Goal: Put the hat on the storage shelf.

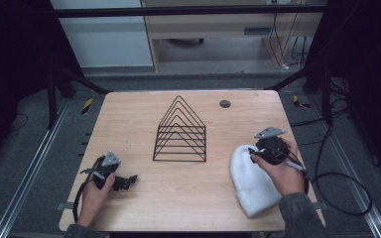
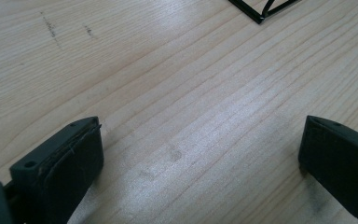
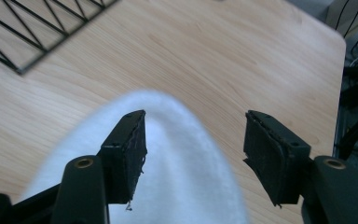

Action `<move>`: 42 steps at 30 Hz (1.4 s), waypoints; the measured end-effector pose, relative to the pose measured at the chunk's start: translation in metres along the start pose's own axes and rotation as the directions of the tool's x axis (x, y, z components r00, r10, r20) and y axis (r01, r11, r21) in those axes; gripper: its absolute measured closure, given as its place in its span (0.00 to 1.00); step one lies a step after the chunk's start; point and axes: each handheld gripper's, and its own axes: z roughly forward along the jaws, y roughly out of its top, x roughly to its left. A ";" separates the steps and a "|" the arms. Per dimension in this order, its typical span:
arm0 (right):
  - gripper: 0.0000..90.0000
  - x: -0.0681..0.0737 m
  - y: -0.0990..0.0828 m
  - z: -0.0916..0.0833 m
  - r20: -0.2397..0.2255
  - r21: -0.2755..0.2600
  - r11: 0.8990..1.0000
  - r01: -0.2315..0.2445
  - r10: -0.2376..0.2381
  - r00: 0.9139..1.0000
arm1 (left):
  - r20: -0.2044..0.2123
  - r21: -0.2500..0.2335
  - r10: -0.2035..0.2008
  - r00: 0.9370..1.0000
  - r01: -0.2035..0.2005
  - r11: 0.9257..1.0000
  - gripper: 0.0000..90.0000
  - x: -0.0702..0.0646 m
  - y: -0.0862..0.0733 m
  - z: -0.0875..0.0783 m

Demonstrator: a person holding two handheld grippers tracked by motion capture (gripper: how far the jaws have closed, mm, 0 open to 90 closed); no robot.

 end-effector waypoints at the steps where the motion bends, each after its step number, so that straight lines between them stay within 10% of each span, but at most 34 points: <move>1: 0.46 -0.007 -0.002 0.005 -0.006 0.013 1.000 -0.003 0.003 1.000 | 0.000 0.000 0.000 1.000 0.000 1.000 0.00 0.000 0.000 0.000; 17: 0.48 -0.023 -0.007 0.085 -0.165 0.213 0.977 -0.013 0.049 0.985 | 0.000 0.000 0.003 1.000 -0.003 1.000 0.00 0.000 0.000 0.000; 24: 0.89 -0.021 -0.008 0.085 -0.264 0.226 0.974 -0.002 0.063 0.962 | 0.003 0.000 0.005 1.000 -0.005 1.000 0.00 0.000 0.000 0.000; 35: 0.92 -0.017 -0.004 0.017 -0.182 0.006 1.000 -0.020 0.020 0.983 | -0.002 0.000 -0.003 1.000 0.003 1.000 0.00 -0.002 0.001 0.001; 42: 0.92 -0.008 -0.020 -0.034 -0.168 -0.191 0.978 -0.081 0.048 0.985 | -0.001 0.001 -0.002 1.000 0.002 1.000 0.00 -0.007 0.003 0.002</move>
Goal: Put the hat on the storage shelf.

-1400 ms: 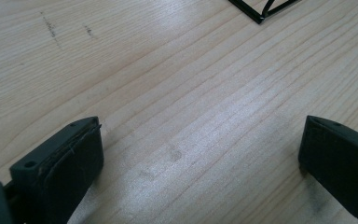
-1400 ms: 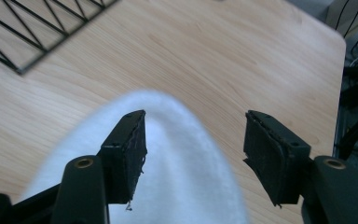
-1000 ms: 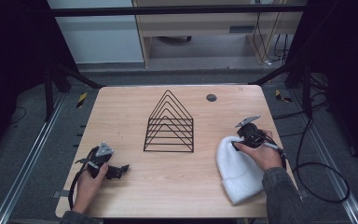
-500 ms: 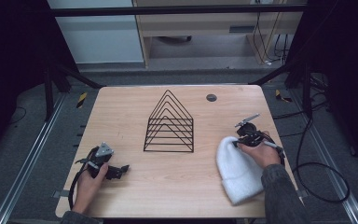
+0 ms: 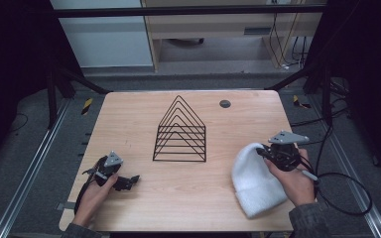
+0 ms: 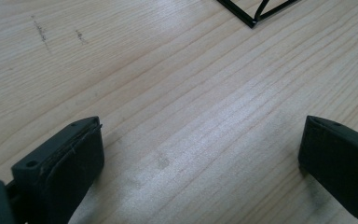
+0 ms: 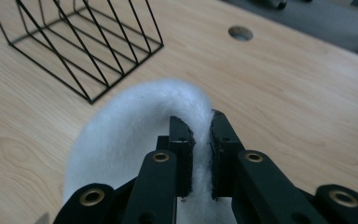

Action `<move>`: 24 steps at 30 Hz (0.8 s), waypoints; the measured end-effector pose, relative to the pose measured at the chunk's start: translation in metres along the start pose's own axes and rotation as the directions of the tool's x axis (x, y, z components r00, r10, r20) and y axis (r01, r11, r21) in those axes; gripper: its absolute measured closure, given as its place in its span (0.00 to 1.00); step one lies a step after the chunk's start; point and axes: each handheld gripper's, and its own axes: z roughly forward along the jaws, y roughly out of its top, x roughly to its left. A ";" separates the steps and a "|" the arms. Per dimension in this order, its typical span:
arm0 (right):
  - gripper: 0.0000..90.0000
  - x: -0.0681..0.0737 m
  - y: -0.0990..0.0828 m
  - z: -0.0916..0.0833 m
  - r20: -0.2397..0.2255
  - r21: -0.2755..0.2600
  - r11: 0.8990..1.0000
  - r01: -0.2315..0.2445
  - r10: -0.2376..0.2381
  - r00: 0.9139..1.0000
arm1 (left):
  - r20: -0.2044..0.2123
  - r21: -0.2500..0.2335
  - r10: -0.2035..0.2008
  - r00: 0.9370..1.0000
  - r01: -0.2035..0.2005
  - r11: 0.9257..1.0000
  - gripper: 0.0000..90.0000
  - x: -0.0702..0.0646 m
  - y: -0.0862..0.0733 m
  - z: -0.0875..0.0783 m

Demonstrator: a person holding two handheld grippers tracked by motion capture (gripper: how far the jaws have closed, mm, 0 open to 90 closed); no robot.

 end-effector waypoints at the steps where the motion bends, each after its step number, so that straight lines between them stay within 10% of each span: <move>1: 0.92 0.003 0.001 -0.006 -0.001 -0.019 1.000 -0.002 0.002 1.000 | 0.007 0.003 0.001 1.000 -0.001 1.000 0.00 -0.001 0.000 0.000; 10: 0.92 0.029 0.028 -0.041 0.004 -0.158 0.986 0.044 -0.043 0.999 | 0.046 -0.098 -0.032 0.998 0.036 0.995 0.03 -0.007 0.029 -0.031; 17: 0.93 0.042 0.063 -0.055 -0.010 -0.249 0.966 0.067 -0.072 0.997 | 0.113 -0.245 0.055 0.992 -0.026 0.969 0.03 -0.019 0.072 -0.071; 24: 0.93 0.040 0.102 -0.059 0.004 -0.283 0.955 0.093 -0.096 0.995 | 0.134 -0.273 0.115 0.984 -0.075 0.959 0.04 -0.024 0.099 -0.081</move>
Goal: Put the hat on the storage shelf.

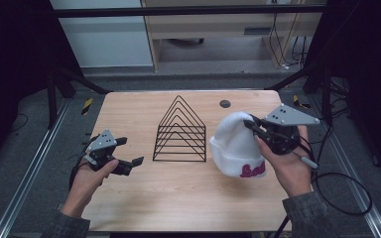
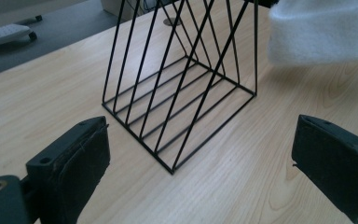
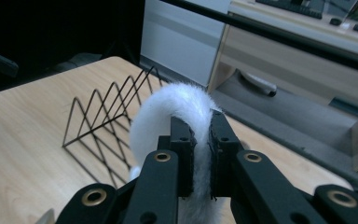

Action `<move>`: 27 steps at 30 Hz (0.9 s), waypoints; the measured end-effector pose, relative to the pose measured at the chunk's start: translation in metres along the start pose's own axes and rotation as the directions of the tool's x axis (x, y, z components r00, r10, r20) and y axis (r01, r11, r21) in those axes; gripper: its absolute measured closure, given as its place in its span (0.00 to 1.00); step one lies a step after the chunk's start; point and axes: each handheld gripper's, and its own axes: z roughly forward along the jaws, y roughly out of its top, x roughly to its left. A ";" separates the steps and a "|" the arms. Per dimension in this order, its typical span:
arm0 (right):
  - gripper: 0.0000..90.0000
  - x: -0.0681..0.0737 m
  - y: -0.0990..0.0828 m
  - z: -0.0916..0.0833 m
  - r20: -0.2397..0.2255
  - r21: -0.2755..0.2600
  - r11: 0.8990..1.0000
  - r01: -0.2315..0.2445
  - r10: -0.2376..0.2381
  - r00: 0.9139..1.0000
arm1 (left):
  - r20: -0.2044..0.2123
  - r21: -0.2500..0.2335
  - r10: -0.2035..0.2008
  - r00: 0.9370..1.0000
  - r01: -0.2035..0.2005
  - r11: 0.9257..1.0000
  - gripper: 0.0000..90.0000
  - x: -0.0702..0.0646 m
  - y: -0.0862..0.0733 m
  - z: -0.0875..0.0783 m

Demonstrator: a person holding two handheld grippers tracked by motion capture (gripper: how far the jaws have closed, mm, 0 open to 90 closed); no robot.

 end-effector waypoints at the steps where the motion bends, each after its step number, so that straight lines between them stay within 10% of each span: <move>1: 0.93 -0.001 0.005 0.001 0.007 -0.002 1.000 0.008 -0.008 1.000 | -0.001 -0.002 0.000 1.000 0.000 1.000 0.04 0.001 0.004 0.000; 16: 0.93 -0.017 0.070 0.019 0.048 -0.010 1.000 0.010 -0.009 0.999 | 0.041 0.052 0.072 0.997 -0.074 0.996 0.09 0.000 0.062 0.001; 22: 0.93 -0.019 0.097 0.026 0.053 -0.056 0.998 0.017 -0.014 0.998 | -0.006 0.042 0.142 0.990 -0.142 0.989 0.13 -0.007 0.087 0.013; 27: 0.93 -0.023 0.109 0.033 0.023 -0.080 0.997 0.007 -0.005 1.000 | -0.010 0.015 0.119 0.993 -0.119 0.993 0.14 -0.004 0.096 0.011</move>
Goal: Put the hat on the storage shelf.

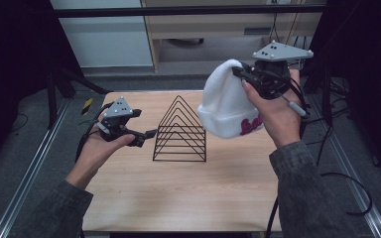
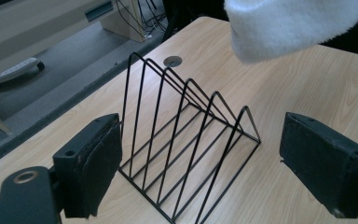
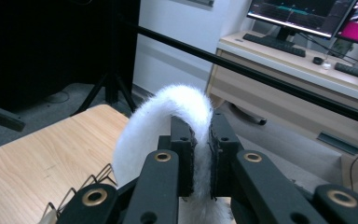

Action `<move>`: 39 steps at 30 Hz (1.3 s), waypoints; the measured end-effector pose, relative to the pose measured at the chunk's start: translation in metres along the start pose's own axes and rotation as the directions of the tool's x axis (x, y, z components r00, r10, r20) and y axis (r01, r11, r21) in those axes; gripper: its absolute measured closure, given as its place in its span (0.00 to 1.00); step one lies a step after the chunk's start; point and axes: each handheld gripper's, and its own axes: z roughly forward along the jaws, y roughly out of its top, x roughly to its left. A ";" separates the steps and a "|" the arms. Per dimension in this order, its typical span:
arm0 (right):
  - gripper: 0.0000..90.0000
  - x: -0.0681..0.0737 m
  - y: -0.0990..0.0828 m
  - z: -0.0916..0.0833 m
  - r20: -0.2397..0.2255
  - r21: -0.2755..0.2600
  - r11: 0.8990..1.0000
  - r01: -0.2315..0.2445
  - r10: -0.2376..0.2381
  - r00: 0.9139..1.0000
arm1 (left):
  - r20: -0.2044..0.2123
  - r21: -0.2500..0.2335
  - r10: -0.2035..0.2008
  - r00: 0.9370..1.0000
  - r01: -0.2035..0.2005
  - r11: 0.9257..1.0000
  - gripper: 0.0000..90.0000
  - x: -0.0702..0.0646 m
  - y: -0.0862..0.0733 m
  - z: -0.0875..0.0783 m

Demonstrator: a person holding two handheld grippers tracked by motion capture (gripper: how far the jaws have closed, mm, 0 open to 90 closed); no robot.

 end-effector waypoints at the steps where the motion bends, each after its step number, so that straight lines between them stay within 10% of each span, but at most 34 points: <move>1: 0.93 0.000 0.003 0.002 0.002 0.001 1.000 0.001 -0.001 1.000 | -0.008 -0.009 0.006 1.000 -0.006 1.000 0.14 0.000 0.003 -0.001; 19: 0.93 0.027 0.054 0.031 -0.094 -0.084 0.996 -0.023 0.015 0.995 | 0.047 -0.076 -0.014 0.999 0.018 0.997 0.16 0.002 0.019 0.004; 33: 0.92 0.061 0.066 0.045 -0.237 -0.123 0.992 -0.029 -0.001 0.971 | 0.109 -0.063 -0.090 0.990 0.097 0.993 0.11 0.010 0.021 0.024; 37: 0.92 0.065 0.065 0.044 -0.235 -0.134 0.991 -0.003 -0.028 0.972 | 0.147 -0.048 -0.074 0.986 0.081 0.996 0.33 0.010 0.020 0.026; 39: 0.92 0.064 0.063 0.046 -0.232 -0.122 0.993 -0.001 -0.027 0.972 | 0.161 -0.032 -0.069 0.985 0.075 0.997 0.71 0.012 0.019 0.024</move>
